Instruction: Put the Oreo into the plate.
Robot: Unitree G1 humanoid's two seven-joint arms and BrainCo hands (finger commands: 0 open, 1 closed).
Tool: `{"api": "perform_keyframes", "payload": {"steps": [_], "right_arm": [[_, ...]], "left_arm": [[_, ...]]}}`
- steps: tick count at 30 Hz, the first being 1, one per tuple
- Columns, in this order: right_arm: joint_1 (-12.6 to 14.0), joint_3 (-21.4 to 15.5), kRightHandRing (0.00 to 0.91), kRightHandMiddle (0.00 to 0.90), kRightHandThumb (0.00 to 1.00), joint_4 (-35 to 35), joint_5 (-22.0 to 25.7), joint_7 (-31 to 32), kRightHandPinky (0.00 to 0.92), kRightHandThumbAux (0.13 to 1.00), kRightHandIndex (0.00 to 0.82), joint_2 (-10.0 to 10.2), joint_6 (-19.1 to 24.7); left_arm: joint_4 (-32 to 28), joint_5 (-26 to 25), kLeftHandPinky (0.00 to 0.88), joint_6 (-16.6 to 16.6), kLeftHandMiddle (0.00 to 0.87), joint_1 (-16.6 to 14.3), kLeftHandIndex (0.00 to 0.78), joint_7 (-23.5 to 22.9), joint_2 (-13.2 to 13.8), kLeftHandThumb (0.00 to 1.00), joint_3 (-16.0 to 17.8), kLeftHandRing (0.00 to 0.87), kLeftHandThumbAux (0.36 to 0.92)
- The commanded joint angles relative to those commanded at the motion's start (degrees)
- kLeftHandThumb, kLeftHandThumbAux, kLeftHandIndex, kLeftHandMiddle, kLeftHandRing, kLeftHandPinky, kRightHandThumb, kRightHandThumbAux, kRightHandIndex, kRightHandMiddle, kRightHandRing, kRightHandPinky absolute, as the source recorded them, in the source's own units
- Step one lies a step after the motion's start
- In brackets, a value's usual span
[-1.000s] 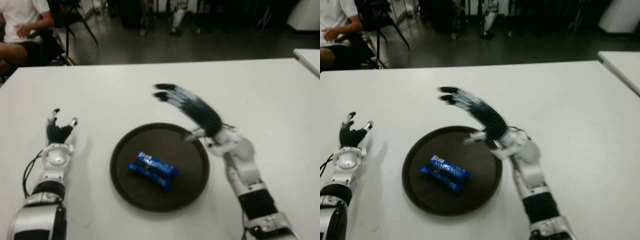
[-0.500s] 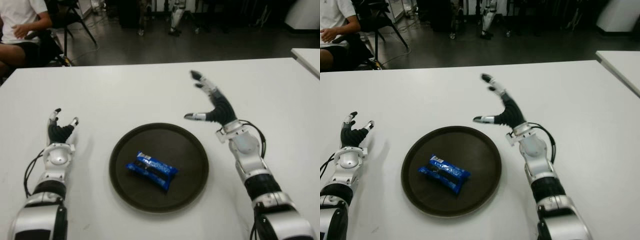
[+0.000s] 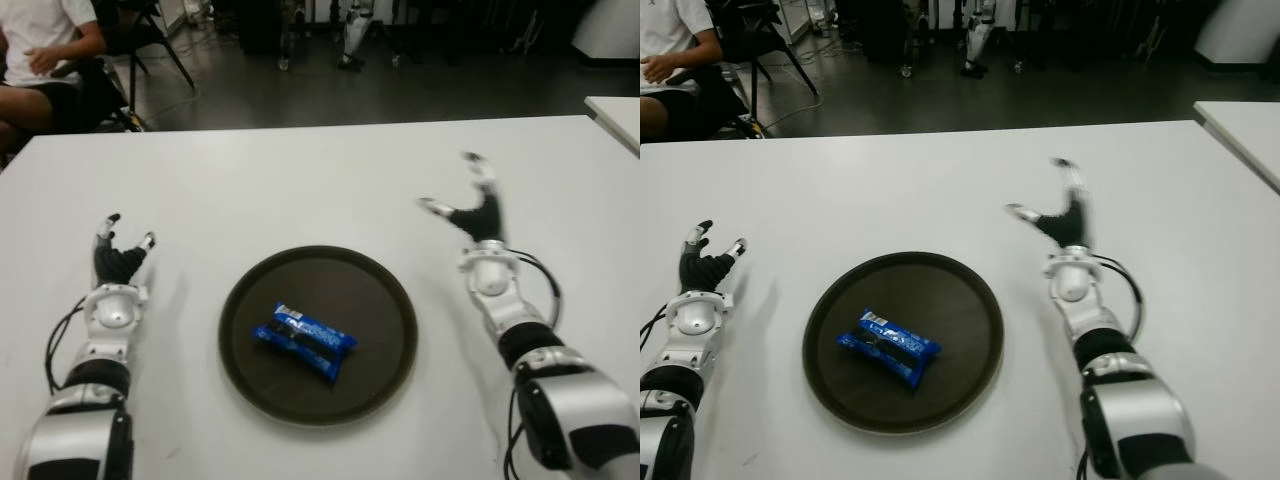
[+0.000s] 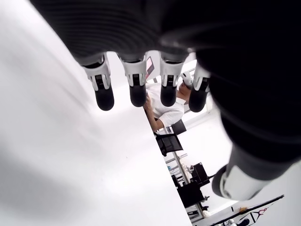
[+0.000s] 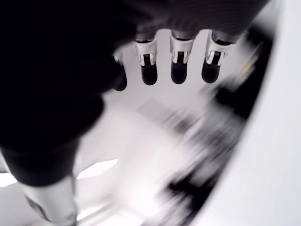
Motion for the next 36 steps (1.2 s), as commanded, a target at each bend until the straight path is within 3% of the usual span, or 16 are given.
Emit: {"api": "perform_keyframes", "payload": {"steps": [6,14,36], "right_arm": [[-0.88,0.03,0.000,0.000,0.000,1.13,0.12,-2.41,0.033,0.754,0.000,0.05,1.83],[-0.95,-0.37,0.000,0.000,0.000,1.36,0.74,-3.85,0.044,0.806,0.000,0.84,2.78],[-1.02,-0.50,0.000,0.000,0.000,2.73,1.40,-2.10,0.036,0.831,0.000,3.08,6.08]], "left_arm": [[-0.55,-0.06,0.021,0.42,0.000,0.12,0.000,0.02,-0.17,0.000,0.03,0.000,0.676],[-1.00,0.58,0.023,1.03,0.000,0.49,0.000,0.66,-0.17,0.000,-0.36,0.000,0.698],[2.05,0.22,0.018,-2.59,0.000,0.18,0.001,-0.08,0.74,0.000,0.08,0.000,0.697]]}}
